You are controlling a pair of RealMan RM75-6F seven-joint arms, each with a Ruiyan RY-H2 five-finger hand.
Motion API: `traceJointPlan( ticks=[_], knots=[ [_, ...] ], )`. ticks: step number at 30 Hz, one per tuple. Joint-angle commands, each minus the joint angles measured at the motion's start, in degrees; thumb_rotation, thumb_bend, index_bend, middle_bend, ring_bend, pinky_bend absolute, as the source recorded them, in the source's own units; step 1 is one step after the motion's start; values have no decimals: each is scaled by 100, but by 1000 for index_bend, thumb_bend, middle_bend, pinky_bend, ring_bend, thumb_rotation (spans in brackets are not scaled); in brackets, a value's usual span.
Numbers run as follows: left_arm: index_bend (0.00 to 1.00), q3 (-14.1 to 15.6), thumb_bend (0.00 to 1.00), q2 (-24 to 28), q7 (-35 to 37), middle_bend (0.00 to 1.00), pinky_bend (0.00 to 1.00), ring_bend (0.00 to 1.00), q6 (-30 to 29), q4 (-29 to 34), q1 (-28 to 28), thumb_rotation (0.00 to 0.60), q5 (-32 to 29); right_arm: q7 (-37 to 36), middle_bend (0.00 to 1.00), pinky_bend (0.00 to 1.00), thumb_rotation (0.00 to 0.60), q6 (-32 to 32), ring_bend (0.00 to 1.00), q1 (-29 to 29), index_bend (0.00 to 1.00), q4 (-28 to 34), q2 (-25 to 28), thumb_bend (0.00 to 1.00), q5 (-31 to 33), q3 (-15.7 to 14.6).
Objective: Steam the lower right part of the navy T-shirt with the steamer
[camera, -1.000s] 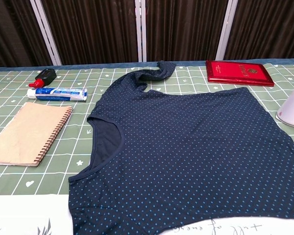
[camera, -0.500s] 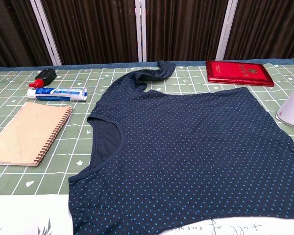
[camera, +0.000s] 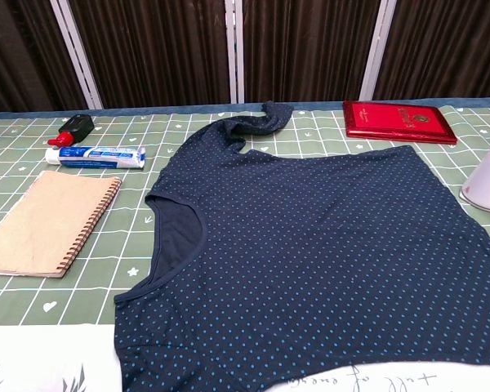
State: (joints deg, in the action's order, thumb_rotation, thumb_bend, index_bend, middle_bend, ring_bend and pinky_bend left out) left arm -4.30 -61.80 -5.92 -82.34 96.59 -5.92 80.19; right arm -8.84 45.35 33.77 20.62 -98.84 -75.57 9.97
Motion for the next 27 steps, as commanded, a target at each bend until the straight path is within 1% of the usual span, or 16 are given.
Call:
traceJointPlan(
  ticks=[1,6,8,10,15,17,19,20,23,24,26,27],
  knots=[
    [0,-5,0,-2,-2,0,0,0,5,-4,-4,600,-16,43,103,12,600,-67,0,61,106,-164,-113,498,29,30],
    [0,-31,0,-10,-11,0,0,0,13,-28,-10,600,-87,-68,111,18,600,-337,1,187,114,-498,-284,498,109,109],
    [0,-39,0,-22,-28,0,0,0,31,-44,-20,600,-122,-142,126,34,600,-454,18,221,116,-592,-312,503,109,110],
    [0,-46,0,-31,-41,0,0,0,46,-53,-29,600,-146,-220,169,82,600,-505,70,245,123,-645,-323,521,85,96],
    [0,-54,0,-55,-84,0,0,0,85,-70,-50,600,-195,-299,274,168,600,-581,181,289,149,-787,-370,542,34,62],
    [0,-57,0,-66,-102,0,0,0,95,-77,-57,600,-213,-299,328,231,600,-589,237,300,159,-837,-392,551,14,49],
    [0,-57,0,-78,-121,0,0,0,110,-82,-65,600,-230,-308,397,325,600,-608,306,314,182,-881,-420,587,15,55],
    [0,-58,0,-84,-130,0,0,0,120,-84,-70,600,-241,-325,420,354,600,-643,329,324,197,-895,-433,606,12,55],
    [0,-62,0,-96,-151,0,0,0,134,-88,-78,600,-271,-395,541,492,600,-672,443,355,302,-906,-456,693,-13,46],
    [0,-62,0,-96,-151,0,0,0,137,-89,-79,600,-274,-411,582,555,600,-677,483,356,349,-905,-456,724,-24,37],
    [0,-61,0,-98,-154,0,0,0,141,-91,-82,600,-279,-438,613,643,600,-700,516,359,424,-905,-453,759,-46,19],
    [0,-61,0,-98,-156,0,0,0,143,-92,-83,600,-280,-443,618,693,600,-706,528,360,483,-905,-451,769,-54,12]
  ],
)
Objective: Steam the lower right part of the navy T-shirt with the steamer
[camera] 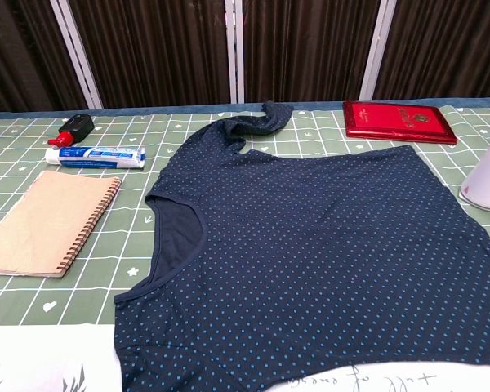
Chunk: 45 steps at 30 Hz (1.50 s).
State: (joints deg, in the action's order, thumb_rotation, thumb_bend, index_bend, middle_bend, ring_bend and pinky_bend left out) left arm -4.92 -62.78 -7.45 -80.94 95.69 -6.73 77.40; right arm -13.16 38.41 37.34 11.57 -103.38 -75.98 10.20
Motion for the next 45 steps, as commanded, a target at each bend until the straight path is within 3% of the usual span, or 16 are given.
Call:
traceJointPlan(
  ticks=[1,4,7,14,20,27,31,41,45],
  knots=[
    [0,2,0,-3,-6,0,0,0,9,-4,-5,600,-5,-33,621,741,600,-28,539,6,544,3,11,773,-30,-25],
    [0,5,0,-4,-3,0,0,0,28,-5,-12,600,-16,-227,653,844,600,50,588,-19,697,56,44,769,-71,-46],
    [0,5,0,3,17,0,0,0,34,-6,-15,600,-23,-592,677,918,600,242,636,-103,764,127,153,769,-204,-144],
    [0,24,0,40,114,0,0,0,60,-7,-23,600,16,-1655,682,962,600,1144,671,-259,787,348,527,769,-529,-325],
    [0,22,0,75,193,0,0,0,53,8,-22,600,33,-2074,682,966,600,1771,679,-199,790,653,752,770,-658,-319],
    [0,13,0,124,300,0,0,0,53,7,-17,600,27,-2156,684,966,600,2702,681,15,800,1543,913,768,-1057,-438],
    [0,6,0,138,333,0,0,0,75,0,-25,600,9,-1972,684,966,600,2920,681,142,801,2113,978,766,-1284,-545],
    [0,-5,0,166,414,0,0,0,55,-27,-17,600,5,-1569,684,966,600,2912,681,582,801,3450,936,765,-1727,-717],
    [0,-5,0,179,460,0,0,0,46,-35,-8,600,5,-1560,684,966,600,2893,681,734,800,3680,833,765,-1935,-827]
  ],
)
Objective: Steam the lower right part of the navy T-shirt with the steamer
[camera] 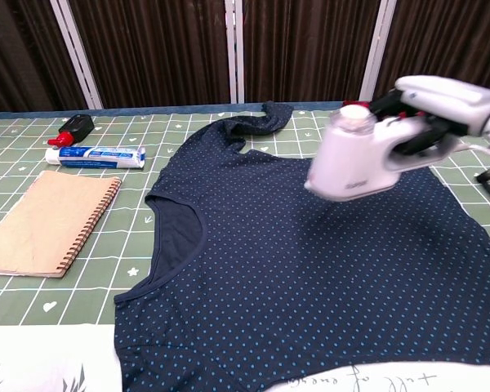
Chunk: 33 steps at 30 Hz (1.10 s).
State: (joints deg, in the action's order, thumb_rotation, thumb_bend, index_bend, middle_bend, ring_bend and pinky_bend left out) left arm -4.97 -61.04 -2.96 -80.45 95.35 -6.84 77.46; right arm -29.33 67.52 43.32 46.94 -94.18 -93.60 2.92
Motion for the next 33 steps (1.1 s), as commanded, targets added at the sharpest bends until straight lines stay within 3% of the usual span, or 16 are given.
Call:
traceJointPlan(
  ticks=[1,11,22,33],
  knots=[
    [0,-2,0,8,17,0,0,0,-4,-3,3,600,-3,71,684,966,600,-5,681,166,799,155,-128,766,-235,-135],
    [0,-15,0,-14,-13,0,0,0,64,-43,-25,600,-76,268,684,966,600,245,681,357,799,3,-757,769,-919,-625],
    [0,-25,0,-20,-12,0,0,0,101,-54,-41,600,-124,193,684,966,600,442,681,281,795,-312,-1051,770,-1015,-784],
    [0,-6,0,-79,-123,0,0,0,106,-68,-63,600,-100,-41,678,966,600,934,681,-10,785,-1692,-1368,752,-1182,-1069]
  ],
)
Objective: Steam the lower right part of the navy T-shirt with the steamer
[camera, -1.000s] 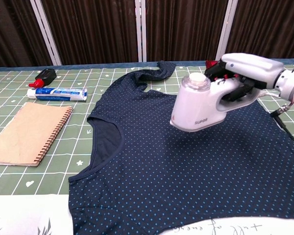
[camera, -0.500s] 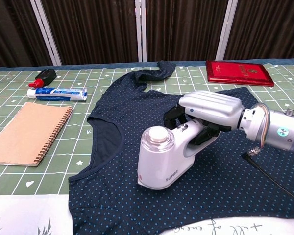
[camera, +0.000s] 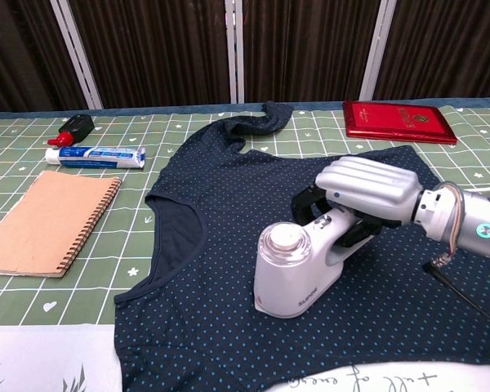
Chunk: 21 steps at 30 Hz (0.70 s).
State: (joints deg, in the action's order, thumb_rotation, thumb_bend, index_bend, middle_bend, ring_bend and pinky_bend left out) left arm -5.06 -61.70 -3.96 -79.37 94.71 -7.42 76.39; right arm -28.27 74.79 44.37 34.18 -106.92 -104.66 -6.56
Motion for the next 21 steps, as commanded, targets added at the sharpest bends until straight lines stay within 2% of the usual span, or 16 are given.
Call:
traceJointPlan(
  ticks=[1,9,16,21],
  knots=[
    [0,10,0,-22,-37,0,0,0,-4,-8,-9,600,20,-218,677,966,600,300,681,-159,784,-639,-126,752,-110,-170],
    [0,15,0,-58,-101,0,0,0,-4,-19,-18,600,13,-582,670,966,600,534,681,-473,767,-1942,-5,717,-166,-420],
    [0,25,0,-83,-162,0,0,0,31,-12,-43,600,11,-864,668,966,600,369,671,-617,749,-2311,94,633,-25,-413],
    [0,35,0,-89,-186,0,0,0,18,14,-43,600,28,-865,668,965,600,329,670,-664,749,-2358,87,625,-20,-470]
  ],
)
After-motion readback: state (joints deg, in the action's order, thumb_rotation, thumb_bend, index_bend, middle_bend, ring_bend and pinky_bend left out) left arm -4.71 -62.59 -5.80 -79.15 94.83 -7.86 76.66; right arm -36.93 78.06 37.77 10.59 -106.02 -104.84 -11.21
